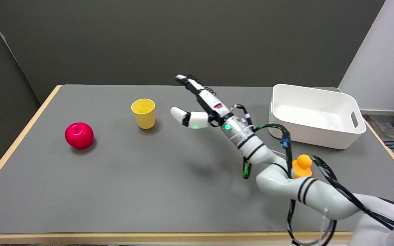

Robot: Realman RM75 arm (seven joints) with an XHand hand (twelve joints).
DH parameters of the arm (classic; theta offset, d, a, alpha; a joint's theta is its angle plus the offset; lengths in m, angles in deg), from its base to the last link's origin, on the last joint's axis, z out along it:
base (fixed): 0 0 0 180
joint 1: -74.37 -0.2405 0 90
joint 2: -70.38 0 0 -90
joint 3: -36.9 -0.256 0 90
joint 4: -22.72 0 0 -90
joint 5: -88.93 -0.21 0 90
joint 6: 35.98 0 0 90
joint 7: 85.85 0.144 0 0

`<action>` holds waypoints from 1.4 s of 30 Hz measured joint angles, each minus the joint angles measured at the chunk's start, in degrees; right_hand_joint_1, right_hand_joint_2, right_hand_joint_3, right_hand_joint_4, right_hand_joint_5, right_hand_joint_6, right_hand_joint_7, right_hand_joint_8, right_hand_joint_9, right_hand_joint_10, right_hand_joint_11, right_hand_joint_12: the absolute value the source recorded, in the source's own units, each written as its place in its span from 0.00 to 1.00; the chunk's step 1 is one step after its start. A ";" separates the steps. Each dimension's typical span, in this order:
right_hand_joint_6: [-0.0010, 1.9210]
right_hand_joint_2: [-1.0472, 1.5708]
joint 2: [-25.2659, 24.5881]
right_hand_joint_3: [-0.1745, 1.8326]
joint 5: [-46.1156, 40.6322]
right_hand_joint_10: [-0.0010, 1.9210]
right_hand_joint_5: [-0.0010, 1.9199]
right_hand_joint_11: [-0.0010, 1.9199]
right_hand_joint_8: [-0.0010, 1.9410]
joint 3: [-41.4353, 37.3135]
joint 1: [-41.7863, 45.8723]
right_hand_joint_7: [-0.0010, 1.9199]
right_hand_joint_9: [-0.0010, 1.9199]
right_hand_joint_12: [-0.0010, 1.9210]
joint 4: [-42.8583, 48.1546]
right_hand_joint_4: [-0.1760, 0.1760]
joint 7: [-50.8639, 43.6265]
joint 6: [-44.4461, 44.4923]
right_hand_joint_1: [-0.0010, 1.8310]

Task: Pick up the cup.

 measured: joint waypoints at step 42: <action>0.21 0.67 -12.58 0.55 12.96 0.32 0.10 0.00 0.13 7.15 -14.67 0.10 0.06 0.43 -10.17 0.58 -17.74 -15.88 0.42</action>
